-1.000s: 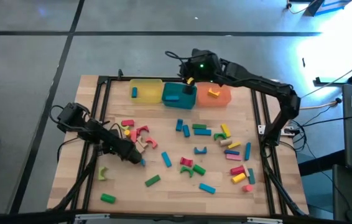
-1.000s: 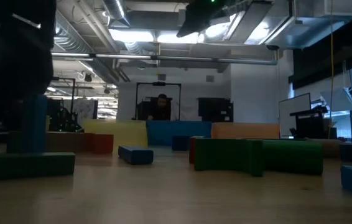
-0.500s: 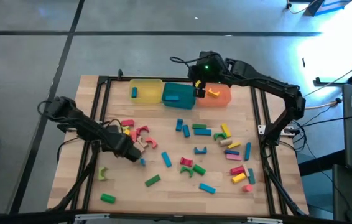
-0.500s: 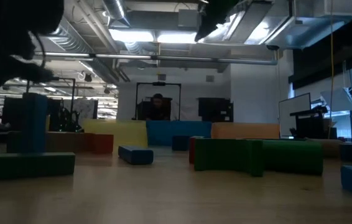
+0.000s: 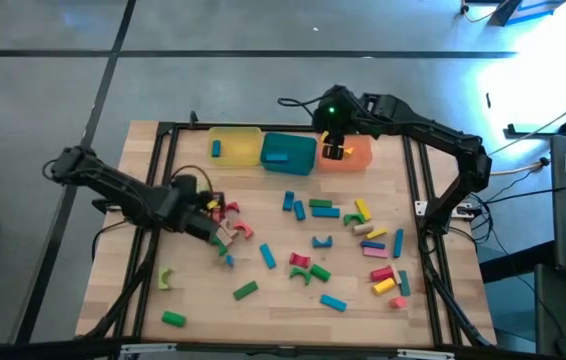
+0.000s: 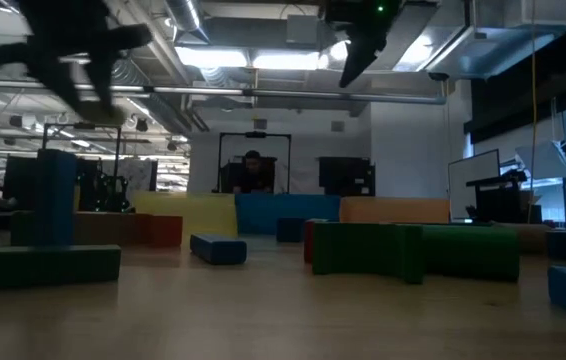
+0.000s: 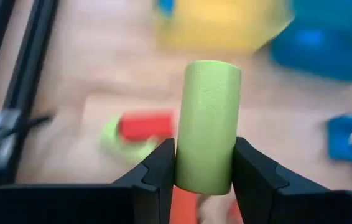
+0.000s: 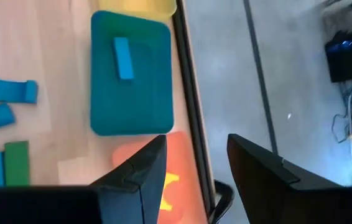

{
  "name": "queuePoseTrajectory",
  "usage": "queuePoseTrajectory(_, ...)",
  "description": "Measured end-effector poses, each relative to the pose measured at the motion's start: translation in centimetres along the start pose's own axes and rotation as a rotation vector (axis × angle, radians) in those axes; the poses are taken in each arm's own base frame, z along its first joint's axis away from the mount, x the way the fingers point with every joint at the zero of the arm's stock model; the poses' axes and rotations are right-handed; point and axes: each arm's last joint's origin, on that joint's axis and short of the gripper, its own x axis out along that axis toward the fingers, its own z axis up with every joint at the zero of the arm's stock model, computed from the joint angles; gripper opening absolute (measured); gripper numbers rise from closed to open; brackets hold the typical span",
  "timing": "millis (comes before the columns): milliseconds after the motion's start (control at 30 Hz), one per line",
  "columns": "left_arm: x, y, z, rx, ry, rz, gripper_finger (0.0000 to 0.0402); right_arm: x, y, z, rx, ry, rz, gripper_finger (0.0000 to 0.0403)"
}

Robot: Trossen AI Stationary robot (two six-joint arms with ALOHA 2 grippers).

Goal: Sort blocks by size
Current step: Put the light green cylindrical block into the yellow bin

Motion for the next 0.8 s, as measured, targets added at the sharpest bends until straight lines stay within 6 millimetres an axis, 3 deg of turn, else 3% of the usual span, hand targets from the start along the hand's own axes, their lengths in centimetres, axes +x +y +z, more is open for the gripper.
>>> queuePoseTrajectory(367,4.9,-3.1,5.9,0.264,-0.106,-0.009,0.0118,-0.1,0.9,0.1,0.089,-0.068,0.265,0.0172)
queuePoseTrajectory(567,7.9,-3.5,9.8,0.371,-0.108,0.003,0.012,-0.2,1.4,0.2,0.18,-0.101,0.426,0.0172)
queuePoseTrajectory(800,11.3,-2.8,12.8,0.451,-0.067,0.05,0.0121,1.4,5.3,-0.3,0.213,0.003,0.547,0.0172)
